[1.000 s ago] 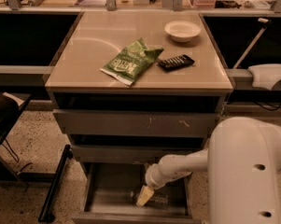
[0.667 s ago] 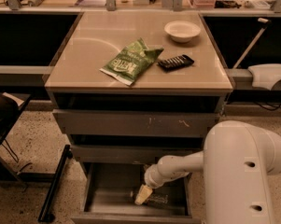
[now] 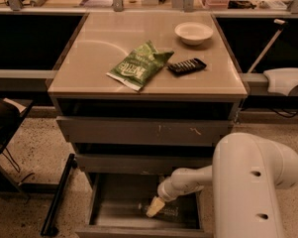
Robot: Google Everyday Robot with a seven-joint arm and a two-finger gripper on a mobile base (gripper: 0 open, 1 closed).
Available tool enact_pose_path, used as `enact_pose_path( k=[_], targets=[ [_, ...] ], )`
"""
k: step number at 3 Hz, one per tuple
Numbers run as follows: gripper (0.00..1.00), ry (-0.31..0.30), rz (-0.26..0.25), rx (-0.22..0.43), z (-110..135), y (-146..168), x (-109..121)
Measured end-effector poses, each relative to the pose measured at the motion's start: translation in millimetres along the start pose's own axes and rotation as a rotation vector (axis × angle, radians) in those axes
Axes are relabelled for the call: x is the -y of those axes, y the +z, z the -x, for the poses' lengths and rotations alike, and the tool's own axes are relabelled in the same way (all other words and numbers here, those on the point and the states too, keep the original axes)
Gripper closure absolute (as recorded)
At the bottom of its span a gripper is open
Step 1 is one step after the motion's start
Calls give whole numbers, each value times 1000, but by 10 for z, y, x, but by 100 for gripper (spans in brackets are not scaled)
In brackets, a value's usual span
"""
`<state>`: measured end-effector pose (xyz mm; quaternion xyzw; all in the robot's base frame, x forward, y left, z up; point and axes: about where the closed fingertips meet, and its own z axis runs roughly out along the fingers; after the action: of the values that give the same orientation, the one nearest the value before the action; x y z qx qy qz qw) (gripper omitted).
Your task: Pick water bottle from bottom drawer and place on counter
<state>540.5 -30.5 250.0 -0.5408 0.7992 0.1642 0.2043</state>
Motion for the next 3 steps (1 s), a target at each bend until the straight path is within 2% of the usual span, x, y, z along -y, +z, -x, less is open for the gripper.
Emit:
enact_pose_path(
  k=[1, 2, 3],
  targets=[
    [0, 127, -50, -36, -392, 237, 149],
    [0, 225, -116, -38, -655, 324, 302],
    [0, 227, -122, -36, -656, 327, 313]
  ],
)
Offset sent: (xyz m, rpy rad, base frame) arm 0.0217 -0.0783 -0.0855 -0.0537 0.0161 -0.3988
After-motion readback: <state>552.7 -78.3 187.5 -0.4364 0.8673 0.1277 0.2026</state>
